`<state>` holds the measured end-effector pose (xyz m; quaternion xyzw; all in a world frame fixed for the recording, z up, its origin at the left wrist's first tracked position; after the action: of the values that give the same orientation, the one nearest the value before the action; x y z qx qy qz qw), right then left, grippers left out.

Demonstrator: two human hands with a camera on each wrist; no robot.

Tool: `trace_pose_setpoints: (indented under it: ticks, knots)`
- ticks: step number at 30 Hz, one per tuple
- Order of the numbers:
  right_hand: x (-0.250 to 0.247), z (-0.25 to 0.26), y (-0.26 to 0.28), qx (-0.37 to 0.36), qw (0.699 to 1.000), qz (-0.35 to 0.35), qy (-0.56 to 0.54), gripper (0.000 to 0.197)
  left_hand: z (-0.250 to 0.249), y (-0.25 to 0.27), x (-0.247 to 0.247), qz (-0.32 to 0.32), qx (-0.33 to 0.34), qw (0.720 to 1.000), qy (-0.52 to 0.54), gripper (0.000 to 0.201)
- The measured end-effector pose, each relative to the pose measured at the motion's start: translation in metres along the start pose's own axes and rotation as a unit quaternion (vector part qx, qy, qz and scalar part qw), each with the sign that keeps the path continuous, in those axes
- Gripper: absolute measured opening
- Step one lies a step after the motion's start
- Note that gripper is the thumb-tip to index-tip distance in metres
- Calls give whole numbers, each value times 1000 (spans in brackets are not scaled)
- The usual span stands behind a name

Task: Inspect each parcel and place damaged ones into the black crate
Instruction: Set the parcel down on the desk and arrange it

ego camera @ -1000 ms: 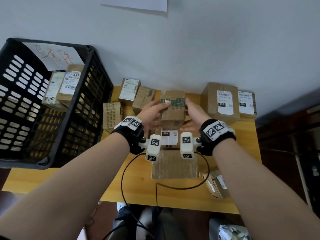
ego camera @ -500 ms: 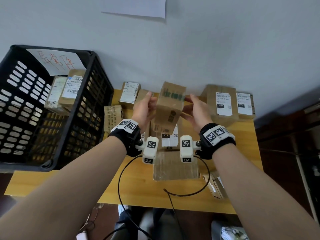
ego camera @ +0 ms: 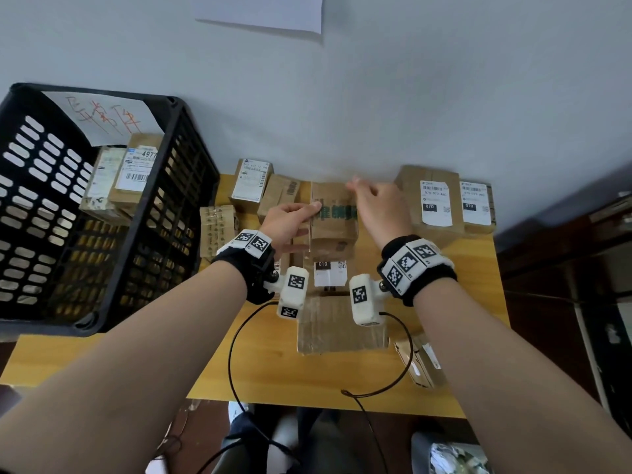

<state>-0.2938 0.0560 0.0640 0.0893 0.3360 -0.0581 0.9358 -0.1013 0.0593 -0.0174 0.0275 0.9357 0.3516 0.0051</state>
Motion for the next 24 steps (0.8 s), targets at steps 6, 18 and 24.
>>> trace_pose_setpoints:
  ticks: [6, 18, 24]
  knots:
    - [22, 12, 1, -21, 972, 88, 217, 59, -3, 2, -2, 7, -20, 999, -32, 49]
    - [25, -7, -7, 18, 988, 148, 29, 43, 4, 3, -1, 7, -23, 999, -22, 44]
    - [16, -48, 7, 253, 908, 6, -334, 26, 15, 11, 1, 64, -24, 997, -21, 55]
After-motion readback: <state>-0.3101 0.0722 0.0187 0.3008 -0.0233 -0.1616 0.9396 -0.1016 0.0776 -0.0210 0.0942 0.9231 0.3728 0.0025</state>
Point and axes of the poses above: each hand's wrist, its own y-axis away from the middle knuckle, its own x-axis out of the palm, z = x × y, the point moved 6 cm from there along -y, towards the middle knuckle, and after that the axes turned 1 degree about -x, right-handed, at the moved point
